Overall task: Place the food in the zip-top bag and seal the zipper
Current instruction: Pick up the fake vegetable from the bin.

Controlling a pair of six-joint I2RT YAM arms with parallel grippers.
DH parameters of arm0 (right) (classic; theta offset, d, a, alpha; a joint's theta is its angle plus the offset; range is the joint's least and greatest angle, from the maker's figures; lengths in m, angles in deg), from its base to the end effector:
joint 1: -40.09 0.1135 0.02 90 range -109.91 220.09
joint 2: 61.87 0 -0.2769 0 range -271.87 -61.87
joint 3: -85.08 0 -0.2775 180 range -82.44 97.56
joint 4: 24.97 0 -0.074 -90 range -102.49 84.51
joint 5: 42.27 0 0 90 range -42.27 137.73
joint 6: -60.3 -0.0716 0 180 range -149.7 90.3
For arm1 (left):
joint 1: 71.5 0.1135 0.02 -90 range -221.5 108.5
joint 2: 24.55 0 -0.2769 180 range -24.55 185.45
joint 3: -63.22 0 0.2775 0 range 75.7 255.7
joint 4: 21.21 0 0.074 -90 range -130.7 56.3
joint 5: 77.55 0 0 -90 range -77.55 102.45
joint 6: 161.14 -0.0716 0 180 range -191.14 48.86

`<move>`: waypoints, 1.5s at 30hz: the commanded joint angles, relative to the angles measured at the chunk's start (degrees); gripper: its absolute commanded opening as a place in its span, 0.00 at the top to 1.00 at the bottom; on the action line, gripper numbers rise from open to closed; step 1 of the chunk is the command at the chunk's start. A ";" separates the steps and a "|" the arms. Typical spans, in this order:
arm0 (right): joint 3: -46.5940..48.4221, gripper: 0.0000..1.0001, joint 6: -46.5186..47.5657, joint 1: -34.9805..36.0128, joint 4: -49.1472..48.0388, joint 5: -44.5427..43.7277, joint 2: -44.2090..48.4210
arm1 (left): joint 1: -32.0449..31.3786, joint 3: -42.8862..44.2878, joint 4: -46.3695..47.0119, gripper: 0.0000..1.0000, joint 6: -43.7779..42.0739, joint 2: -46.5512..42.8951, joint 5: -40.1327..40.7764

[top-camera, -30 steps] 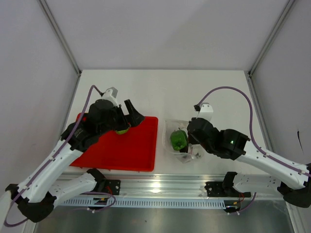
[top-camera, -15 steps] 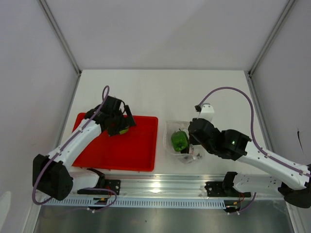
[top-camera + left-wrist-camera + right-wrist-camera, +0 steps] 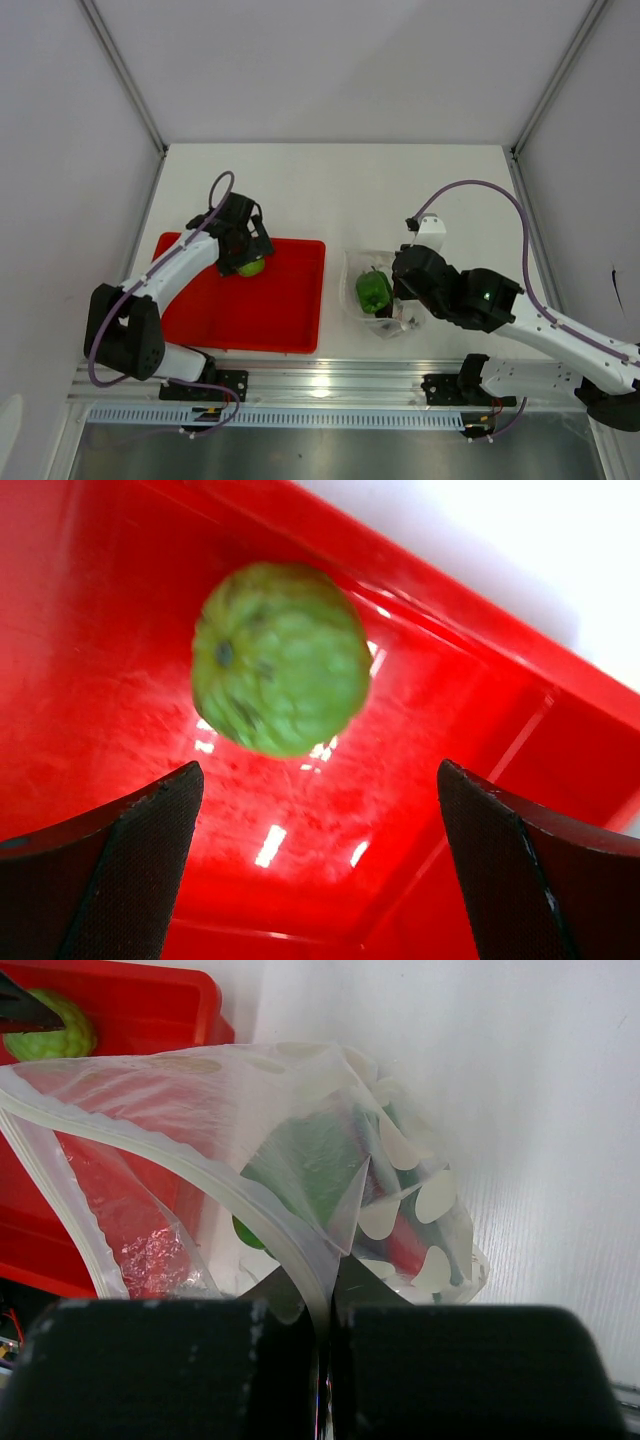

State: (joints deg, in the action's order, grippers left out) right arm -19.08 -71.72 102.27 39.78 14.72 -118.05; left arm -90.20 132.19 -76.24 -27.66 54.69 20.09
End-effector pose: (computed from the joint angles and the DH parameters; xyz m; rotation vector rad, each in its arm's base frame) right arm 0.1380 0.1780 0.3420 -0.1203 2.2220 0.3183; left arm 0.2890 -0.0878 0.2044 -0.6181 2.6295 -0.1509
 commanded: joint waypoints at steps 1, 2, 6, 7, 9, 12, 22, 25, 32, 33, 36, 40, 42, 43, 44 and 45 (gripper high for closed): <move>0.98 1.00 -0.87 -0.03 -0.68 -1.44 0.55 | 0.51 2.75 0.62 0.01 -0.07 2.40 4.40; 0.98 1.00 -0.87 0.05 -0.68 -1.61 0.55 | 0.51 2.66 0.97 0.01 -0.07 3.28 4.31; 0.98 1.00 -0.87 0.05 -0.68 -1.44 0.64 | 0.59 3.36 1.85 0.01 -0.15 5.65 5.01; 0.98 1.00 -0.87 0.05 -0.51 -1.44 0.64 | 0.68 3.36 1.94 0.00 -0.24 6.01 5.19; 1.25 1.00 -0.78 0.05 -0.15 -1.79 0.81 | 0.77 3.62 1.94 0.01 -0.15 7.06 5.89; 1.25 1.00 -0.78 0.05 0.20 -2.05 1.07 | 0.94 3.98 2.11 0.01 -0.15 8.55 6.25; 1.33 1.00 -0.87 -0.03 0.20 -1.79 0.90 | 1.38 2.58 5.01 0.03 -0.51 9.79 6.69; 1.34 1.00 -0.87 -0.03 0.11 -1.79 1.07 | 1.56 2.13 5.63 0.04 -0.51 9.70 6.78; 1.51 1.00 -0.87 -0.03 -0.41 -1.44 0.64 | 1.74 1.08 7.04 0.11 -0.77 9.53 6.60; 1.51 1.00 -0.87 0.05 -0.33 -1.35 0.64 | 1.74 0.82 7.21 0.12 -0.86 9.61 6.69; 1.42 1.00 -0.87 0.05 -0.33 -1.44 0.72 | 1.65 0.11 8.09 0.17 -1.21 9.70 6.42; 1.51 1.00 -0.78 0.05 -0.33 -1.44 0.64 | 1.73 -1.20 9.06 0.34 -1.56 9.18 5.11; 1.51 1.00 -0.87 0.05 -0.41 -1.53 0.64 | 1.74 -1.56 9.23 0.48 -1.56 8.13 4.58; 1.51 1.00 -0.87 0.05 -0.33 -1.53 0.64 | 1.65 -1.91 9.23 0.50 -1.47 7.69 4.40; 1.51 1.00 -0.87 0.05 -0.24 -1.53 0.55 | 1.65 -2.08 9.23 0.51 -1.47 7.16 4.23; 1.51 1.00 -0.87 0.05 -0.24 -1.53 0.64 | 1.73 -2.17 8.97 0.55 -1.47 6.63 4.05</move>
State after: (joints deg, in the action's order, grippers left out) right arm -19.08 -71.69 102.24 40.33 14.67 -117.87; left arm -88.97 130.93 -68.07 -28.25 63.87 25.22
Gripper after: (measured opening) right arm 0.003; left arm 0.748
